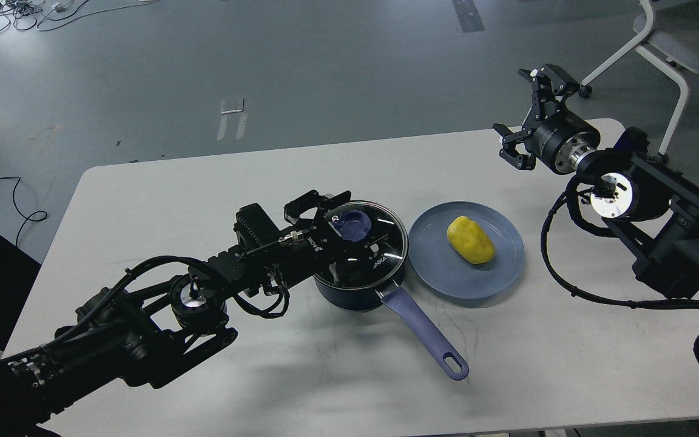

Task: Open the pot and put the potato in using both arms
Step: 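Close the left gripper on the blue knob of the glass lid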

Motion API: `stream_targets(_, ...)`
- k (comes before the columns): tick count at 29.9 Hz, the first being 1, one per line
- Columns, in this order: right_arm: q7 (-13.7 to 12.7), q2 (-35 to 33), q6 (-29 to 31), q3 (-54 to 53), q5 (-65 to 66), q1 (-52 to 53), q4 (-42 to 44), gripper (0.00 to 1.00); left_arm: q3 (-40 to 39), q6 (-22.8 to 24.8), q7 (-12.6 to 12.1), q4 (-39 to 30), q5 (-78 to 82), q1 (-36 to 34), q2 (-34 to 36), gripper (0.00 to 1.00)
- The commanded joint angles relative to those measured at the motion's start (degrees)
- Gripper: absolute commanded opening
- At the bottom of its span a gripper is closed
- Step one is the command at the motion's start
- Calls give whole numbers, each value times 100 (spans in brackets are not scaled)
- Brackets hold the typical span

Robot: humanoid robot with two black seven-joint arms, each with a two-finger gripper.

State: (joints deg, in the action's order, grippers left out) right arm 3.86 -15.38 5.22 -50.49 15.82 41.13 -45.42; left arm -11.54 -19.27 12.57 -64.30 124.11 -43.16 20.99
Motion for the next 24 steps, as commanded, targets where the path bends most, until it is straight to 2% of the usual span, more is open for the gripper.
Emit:
stream_targets(1, 0, 0, -3, -4, 0, -9, -2, 100, 2, 3, 0, 5, -1, 71, 10, 98)
stream_targets(13, 35, -9, -3, -5, 9, -18, -2, 100, -24, 3, 35, 32, -98, 124, 54, 98)
stream_targets(17, 36, -9, -3, -5, 9, -35, -2, 100, -41, 3, 298, 84, -98, 159, 54, 98)
stream_targets(24, 44, -9, -3, 4, 9, -62, 7, 100, -85, 3, 334, 84, -107, 203, 36, 98)
